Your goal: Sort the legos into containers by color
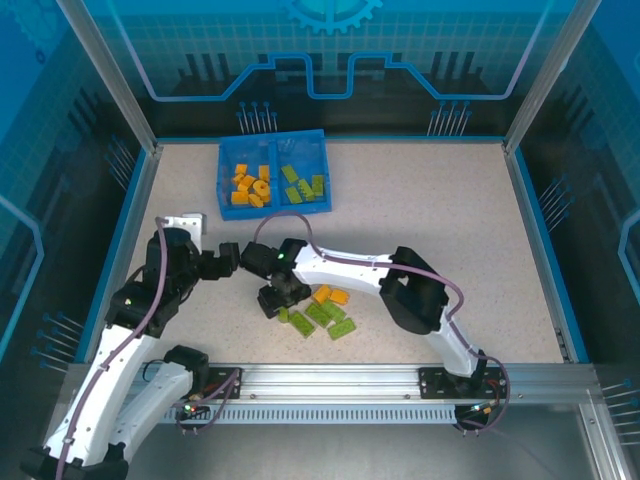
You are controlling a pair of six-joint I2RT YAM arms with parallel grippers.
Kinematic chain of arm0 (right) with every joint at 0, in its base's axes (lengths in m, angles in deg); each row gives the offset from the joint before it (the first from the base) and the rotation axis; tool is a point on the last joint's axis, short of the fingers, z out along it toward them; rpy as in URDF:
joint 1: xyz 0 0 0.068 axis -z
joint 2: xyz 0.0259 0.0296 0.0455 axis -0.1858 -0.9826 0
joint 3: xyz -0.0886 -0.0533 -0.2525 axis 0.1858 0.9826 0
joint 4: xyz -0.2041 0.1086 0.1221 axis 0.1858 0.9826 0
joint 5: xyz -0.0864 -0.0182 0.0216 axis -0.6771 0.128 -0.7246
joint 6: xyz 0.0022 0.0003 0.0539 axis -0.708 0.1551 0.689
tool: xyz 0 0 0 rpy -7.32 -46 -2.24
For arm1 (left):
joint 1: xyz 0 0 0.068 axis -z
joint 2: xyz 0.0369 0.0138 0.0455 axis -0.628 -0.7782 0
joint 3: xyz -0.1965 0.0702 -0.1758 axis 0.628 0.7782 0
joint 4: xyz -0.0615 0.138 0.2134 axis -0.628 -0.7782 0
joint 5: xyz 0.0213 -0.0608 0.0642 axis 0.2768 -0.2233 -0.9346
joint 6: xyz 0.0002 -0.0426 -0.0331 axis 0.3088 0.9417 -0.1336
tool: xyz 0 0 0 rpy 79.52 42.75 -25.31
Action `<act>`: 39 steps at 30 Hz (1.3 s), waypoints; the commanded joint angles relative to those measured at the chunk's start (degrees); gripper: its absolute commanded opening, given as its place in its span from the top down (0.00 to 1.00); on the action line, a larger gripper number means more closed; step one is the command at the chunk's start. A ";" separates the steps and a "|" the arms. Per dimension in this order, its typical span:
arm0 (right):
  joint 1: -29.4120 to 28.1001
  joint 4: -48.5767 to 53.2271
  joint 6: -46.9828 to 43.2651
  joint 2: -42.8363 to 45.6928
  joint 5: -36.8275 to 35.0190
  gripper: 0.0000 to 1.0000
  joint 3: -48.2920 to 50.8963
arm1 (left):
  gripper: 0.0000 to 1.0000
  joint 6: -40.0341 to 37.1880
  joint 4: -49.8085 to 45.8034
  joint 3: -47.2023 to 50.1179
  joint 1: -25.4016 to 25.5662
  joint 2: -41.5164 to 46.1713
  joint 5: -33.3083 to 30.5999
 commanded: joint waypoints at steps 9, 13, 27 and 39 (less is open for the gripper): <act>-1.08 6.18 1.12 -5.57 3.48 0.51 -2.63 | 0.01 -2.09 -1.02 0.35 -0.84 1.05 0.13; -0.75 4.27 1.64 -4.96 4.87 0.66 -1.04 | 0.01 -1.93 -1.24 0.77 -0.83 2.09 1.14; 6.96 -11.20 1.94 18.30 -1.75 0.84 11.87 | 0.02 -10.41 6.69 2.59 -0.84 7.13 48.62; 17.15 -22.32 -12.19 13.95 -16.14 0.84 0.75 | 0.02 -12.30 5.51 2.93 -0.49 6.81 49.30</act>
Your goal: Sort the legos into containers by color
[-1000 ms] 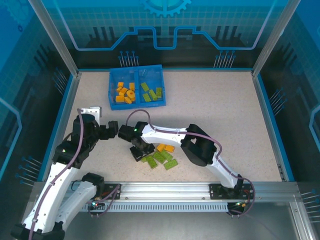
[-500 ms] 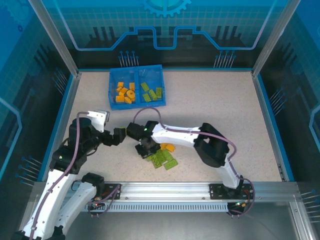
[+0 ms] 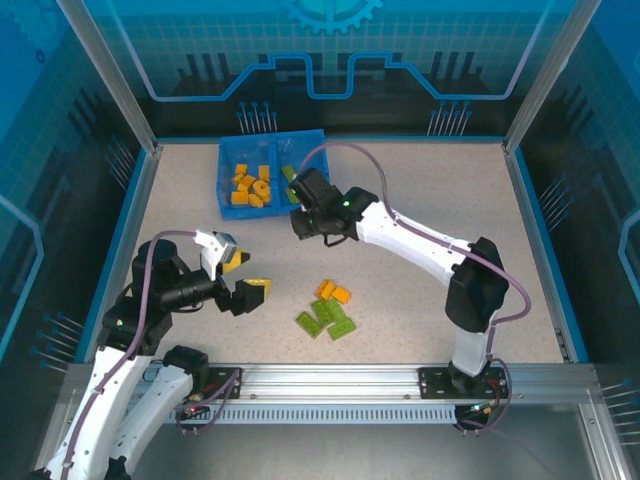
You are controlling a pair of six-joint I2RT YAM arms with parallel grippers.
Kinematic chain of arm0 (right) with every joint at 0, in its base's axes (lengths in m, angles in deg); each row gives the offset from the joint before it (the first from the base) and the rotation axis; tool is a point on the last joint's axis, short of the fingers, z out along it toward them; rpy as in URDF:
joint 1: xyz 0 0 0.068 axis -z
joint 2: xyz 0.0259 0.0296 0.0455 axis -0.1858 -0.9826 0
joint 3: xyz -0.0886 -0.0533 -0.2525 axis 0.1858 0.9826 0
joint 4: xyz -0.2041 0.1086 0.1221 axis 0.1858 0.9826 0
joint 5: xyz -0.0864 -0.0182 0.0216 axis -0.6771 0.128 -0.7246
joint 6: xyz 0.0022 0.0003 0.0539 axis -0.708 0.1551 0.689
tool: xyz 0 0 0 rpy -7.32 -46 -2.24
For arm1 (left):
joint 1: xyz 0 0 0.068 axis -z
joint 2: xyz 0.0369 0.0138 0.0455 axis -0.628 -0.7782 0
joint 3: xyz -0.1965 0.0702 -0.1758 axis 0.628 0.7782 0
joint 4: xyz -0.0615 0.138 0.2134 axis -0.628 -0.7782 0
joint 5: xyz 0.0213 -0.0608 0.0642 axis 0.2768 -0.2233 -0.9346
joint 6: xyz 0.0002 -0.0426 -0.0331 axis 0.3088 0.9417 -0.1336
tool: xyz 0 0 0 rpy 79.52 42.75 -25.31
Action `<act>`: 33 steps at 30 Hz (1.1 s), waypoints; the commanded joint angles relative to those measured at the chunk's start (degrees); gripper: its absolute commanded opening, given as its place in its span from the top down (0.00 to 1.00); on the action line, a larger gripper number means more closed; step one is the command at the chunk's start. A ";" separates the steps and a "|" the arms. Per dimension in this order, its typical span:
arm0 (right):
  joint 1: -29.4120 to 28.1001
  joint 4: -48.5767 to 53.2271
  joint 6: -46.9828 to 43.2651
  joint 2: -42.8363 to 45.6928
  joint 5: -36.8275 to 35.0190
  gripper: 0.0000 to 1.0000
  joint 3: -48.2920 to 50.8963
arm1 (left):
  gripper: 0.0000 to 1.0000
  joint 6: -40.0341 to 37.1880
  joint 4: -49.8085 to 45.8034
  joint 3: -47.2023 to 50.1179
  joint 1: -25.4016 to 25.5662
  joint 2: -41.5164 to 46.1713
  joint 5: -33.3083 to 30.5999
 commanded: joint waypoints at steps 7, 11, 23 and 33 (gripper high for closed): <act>5.42 -1.92 -9.27 -24.50 -9.12 0.84 -28.11 | 0.01 -1.54 -1.89 -0.24 0.14 -0.99 -5.46; 6.90 1.97 -9.76 -36.10 -7.69 0.81 -42.91 | 0.01 -1.78 -2.25 -0.36 0.15 -1.06 -7.07; 8.48 8.20 -9.91 -39.74 -1.57 0.55 -57.95 | 0.01 -2.01 -1.82 -0.25 0.14 -0.91 -7.06; 7.25 0.84 -12.54 -1.02 7.07 0.56 -11.44 | 0.01 -2.49 -2.21 -0.24 0.14 -1.02 -8.61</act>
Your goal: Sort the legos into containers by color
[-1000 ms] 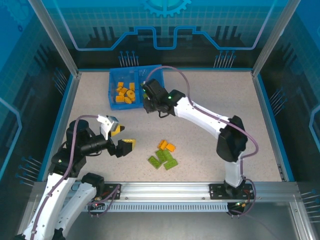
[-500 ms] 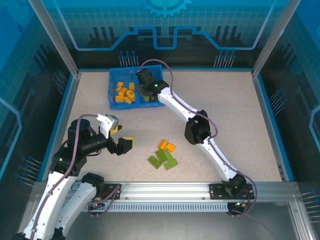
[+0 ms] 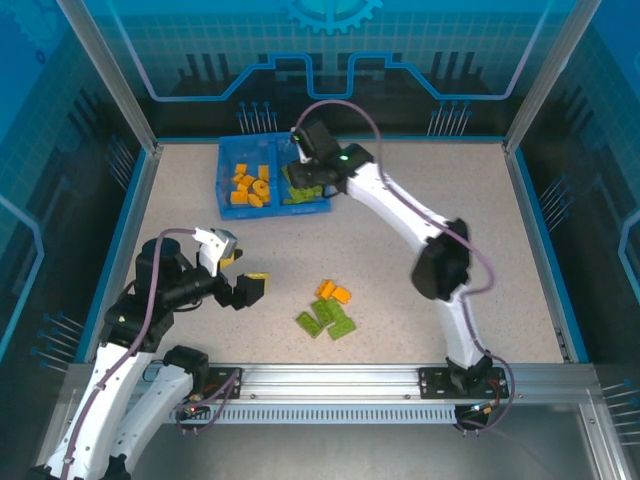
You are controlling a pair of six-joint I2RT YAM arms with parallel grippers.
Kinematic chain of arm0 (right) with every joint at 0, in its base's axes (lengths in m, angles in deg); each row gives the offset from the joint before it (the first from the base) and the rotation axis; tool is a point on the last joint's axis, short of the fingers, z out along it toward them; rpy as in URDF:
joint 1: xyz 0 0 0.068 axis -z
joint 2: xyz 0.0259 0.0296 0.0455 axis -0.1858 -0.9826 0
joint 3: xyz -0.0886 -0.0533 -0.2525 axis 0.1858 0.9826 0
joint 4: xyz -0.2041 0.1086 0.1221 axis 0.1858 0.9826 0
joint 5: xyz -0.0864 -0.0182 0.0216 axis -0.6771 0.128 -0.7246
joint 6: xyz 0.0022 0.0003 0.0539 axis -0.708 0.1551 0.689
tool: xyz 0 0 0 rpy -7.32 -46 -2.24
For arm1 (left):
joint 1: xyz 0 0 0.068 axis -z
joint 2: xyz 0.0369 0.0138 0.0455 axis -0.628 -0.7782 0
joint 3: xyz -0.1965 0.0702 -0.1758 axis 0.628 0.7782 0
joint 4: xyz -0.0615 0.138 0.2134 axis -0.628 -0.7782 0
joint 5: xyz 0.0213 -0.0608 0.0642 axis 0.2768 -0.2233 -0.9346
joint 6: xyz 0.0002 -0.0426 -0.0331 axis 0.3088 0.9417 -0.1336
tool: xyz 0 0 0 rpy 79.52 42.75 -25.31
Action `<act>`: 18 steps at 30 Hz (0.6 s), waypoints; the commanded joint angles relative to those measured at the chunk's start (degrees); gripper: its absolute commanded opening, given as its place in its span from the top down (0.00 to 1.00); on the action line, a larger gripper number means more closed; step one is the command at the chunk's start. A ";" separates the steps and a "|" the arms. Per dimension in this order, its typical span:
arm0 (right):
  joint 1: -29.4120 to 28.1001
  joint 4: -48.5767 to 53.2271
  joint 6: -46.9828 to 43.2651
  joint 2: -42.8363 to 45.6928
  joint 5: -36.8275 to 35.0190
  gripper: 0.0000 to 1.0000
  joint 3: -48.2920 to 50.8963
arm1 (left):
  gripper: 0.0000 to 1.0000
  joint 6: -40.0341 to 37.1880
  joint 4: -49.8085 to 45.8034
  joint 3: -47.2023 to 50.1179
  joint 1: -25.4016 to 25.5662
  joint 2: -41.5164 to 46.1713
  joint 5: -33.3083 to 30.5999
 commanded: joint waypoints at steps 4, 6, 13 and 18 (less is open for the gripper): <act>-4.43 -9.47 -4.04 27.44 8.40 0.52 35.24 | 0.01 -1.32 -0.79 -0.21 0.06 -0.30 -0.36; -7.15 -8.33 -4.70 32.00 8.30 0.50 41.11 | 0.02 -1.31 -0.74 -0.14 0.02 -0.71 0.18; -18.68 -4.33 1.34 32.85 8.40 0.48 50.16 | 0.01 -1.40 -1.14 -0.44 0.06 -2.37 -0.10; -23.67 -7.62 3.25 25.67 9.97 0.47 51.30 | 0.01 -1.49 -1.27 -0.27 0.08 -1.72 -0.84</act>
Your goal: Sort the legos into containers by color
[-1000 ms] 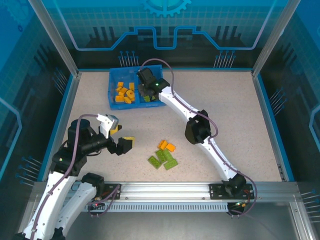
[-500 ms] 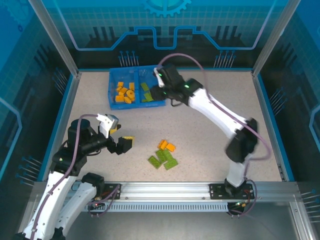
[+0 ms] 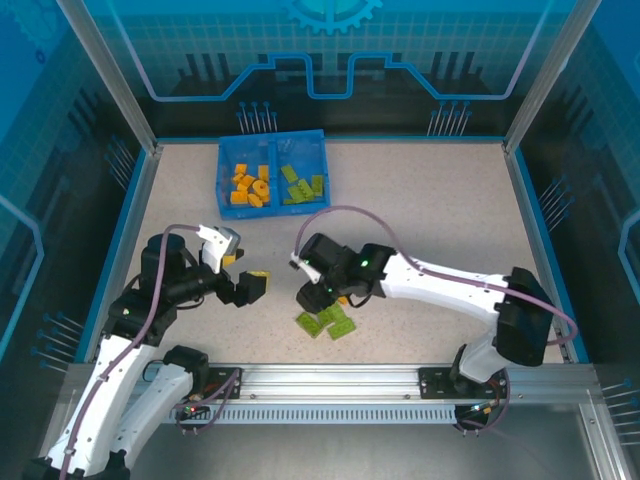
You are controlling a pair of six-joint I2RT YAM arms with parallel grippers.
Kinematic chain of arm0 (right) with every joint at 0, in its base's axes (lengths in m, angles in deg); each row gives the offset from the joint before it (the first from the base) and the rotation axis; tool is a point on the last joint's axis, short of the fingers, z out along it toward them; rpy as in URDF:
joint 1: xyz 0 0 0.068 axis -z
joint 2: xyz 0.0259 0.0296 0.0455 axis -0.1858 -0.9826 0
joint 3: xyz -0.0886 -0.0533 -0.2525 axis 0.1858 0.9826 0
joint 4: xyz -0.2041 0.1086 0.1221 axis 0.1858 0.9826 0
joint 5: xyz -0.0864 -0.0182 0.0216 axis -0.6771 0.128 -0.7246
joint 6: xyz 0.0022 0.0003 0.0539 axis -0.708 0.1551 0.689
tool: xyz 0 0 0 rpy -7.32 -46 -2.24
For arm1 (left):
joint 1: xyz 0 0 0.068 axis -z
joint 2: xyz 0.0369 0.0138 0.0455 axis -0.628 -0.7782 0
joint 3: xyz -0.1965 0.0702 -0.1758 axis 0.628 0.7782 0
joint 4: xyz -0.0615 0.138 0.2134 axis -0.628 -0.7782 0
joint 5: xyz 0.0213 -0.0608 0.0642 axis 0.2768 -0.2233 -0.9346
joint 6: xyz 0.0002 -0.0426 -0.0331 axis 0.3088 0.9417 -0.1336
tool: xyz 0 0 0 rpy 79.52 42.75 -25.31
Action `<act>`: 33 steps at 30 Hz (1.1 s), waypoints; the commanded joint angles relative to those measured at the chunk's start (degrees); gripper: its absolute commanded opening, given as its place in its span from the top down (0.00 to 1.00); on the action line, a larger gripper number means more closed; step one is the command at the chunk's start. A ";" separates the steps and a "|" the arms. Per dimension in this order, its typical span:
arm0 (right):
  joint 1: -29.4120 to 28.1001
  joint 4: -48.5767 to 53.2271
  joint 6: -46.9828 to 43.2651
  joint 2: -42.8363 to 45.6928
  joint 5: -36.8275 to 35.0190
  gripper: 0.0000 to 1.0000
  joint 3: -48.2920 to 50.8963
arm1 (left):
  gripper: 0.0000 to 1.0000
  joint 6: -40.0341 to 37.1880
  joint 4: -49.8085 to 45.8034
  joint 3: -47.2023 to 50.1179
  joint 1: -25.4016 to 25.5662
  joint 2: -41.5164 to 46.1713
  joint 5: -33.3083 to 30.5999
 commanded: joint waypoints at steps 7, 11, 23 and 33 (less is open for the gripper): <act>-4.41 -1.18 -1.23 -11.82 -1.27 0.47 -2.44 | 0.01 -1.35 -1.28 -0.29 0.06 0.67 -0.87; -4.47 -0.65 -3.26 -14.74 -4.28 0.47 -3.82 | 0.01 -1.44 -1.36 -0.23 0.06 0.62 -1.23; -5.55 -0.46 -1.95 -19.26 -4.04 0.48 -3.70 | 0.01 -2.30 -1.33 -0.30 0.05 0.55 0.87; -5.33 0.27 -0.23 -20.58 -6.30 0.61 -2.05 | 0.03 -7.49 -1.45 0.47 0.06 -1.42 11.59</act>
